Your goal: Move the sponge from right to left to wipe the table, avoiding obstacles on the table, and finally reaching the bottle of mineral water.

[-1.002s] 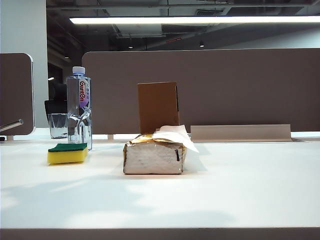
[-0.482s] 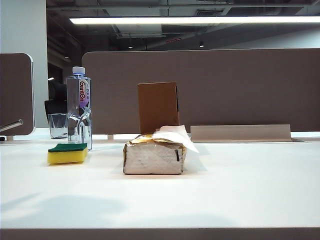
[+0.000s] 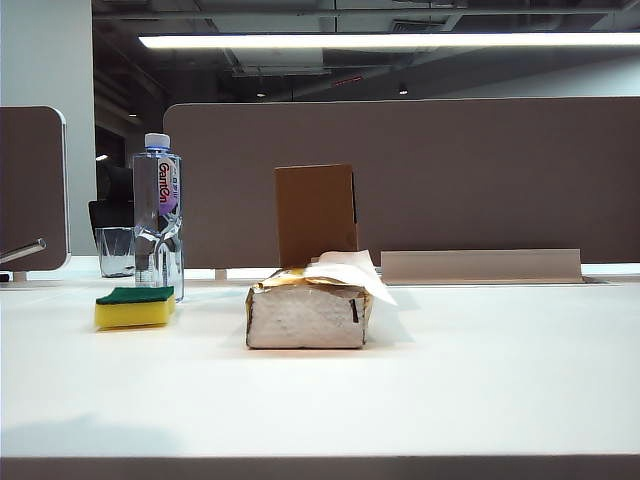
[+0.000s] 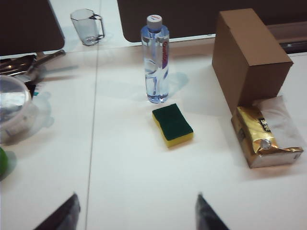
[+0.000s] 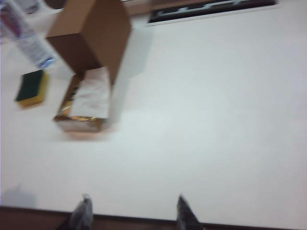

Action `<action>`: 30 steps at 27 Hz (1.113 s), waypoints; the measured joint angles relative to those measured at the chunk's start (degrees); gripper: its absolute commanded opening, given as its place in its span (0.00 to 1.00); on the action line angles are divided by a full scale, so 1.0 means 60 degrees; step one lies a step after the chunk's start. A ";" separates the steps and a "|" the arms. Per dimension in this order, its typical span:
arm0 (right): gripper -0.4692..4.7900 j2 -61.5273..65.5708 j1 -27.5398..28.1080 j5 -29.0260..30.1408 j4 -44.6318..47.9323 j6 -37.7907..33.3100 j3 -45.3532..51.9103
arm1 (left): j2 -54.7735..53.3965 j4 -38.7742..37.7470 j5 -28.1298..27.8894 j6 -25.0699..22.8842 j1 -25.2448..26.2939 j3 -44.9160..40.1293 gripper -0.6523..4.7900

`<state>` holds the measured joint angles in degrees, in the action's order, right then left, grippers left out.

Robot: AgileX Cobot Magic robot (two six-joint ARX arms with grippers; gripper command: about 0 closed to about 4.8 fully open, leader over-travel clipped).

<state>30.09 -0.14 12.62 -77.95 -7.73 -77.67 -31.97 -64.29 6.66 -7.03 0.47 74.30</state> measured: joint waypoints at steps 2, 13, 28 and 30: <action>0.52 -0.0106 0.0000 -0.0382 0.0102 0.0084 0.0011 | 0.0189 0.0102 -0.0157 0.0000 0.0000 -0.0124 0.69; 0.45 -0.1348 0.0004 -0.0645 0.1552 0.0076 0.1086 | 0.2448 0.1035 -0.0295 0.0251 0.0000 -0.2033 0.63; 0.40 -0.2845 0.0007 -0.0761 0.3927 -0.0466 0.4087 | 0.4543 0.1421 -0.0721 0.0688 0.0000 -0.3432 0.61; 0.35 -0.2943 0.0011 -0.0845 0.4240 -0.0477 0.4386 | 0.4747 0.1515 -0.0809 0.0699 0.0000 -0.3592 0.61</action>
<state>12.43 -0.08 7.55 -52.51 -10.59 -51.35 -3.49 -55.20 1.80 -2.83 0.47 52.75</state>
